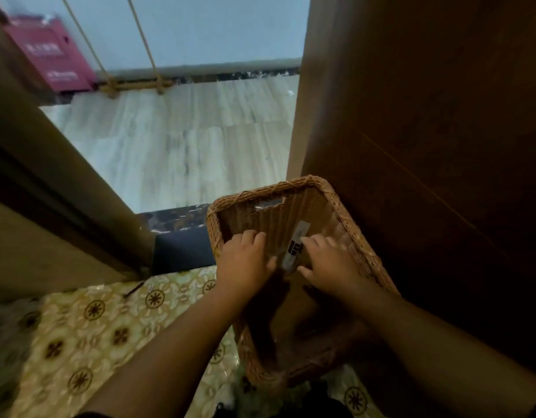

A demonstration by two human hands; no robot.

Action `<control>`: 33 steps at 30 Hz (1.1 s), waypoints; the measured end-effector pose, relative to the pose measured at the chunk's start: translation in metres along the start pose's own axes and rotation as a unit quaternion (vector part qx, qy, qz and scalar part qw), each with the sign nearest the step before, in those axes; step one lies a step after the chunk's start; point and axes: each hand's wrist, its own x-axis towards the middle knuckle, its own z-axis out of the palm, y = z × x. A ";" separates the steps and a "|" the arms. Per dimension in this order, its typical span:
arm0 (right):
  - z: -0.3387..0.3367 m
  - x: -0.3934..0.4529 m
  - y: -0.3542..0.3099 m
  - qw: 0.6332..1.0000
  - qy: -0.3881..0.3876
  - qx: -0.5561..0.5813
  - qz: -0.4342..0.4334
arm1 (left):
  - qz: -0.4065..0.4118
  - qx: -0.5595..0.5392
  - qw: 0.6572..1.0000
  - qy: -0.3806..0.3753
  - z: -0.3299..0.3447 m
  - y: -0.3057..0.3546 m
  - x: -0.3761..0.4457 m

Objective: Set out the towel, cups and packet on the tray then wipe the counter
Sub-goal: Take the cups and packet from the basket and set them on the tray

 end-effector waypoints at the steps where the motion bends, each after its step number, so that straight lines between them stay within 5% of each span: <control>1: 0.005 0.007 0.008 1.000 -0.014 0.004 -0.012 | -0.036 -0.029 0.999 0.001 0.008 0.007 -0.003; 6: 0.049 0.037 0.032 0.996 -0.068 0.064 0.013 | -0.236 -0.194 0.952 0.023 0.057 0.048 -0.005; 12: 0.136 0.083 0.052 0.963 -0.108 0.214 0.125 | -0.488 -0.288 0.824 0.015 0.154 0.049 0.028; 16: 0.192 0.113 0.069 0.942 -0.085 0.286 0.156 | -0.569 -0.291 0.768 0.033 0.219 0.028 0.043; 23: 0.244 0.140 0.063 0.871 -0.080 0.464 0.139 | -0.558 -0.310 0.769 0.019 0.278 -0.007 0.040; 33: 0.264 0.151 0.066 0.857 -0.068 0.487 0.154 | -0.494 -0.329 0.805 -0.015 0.298 -0.031 0.049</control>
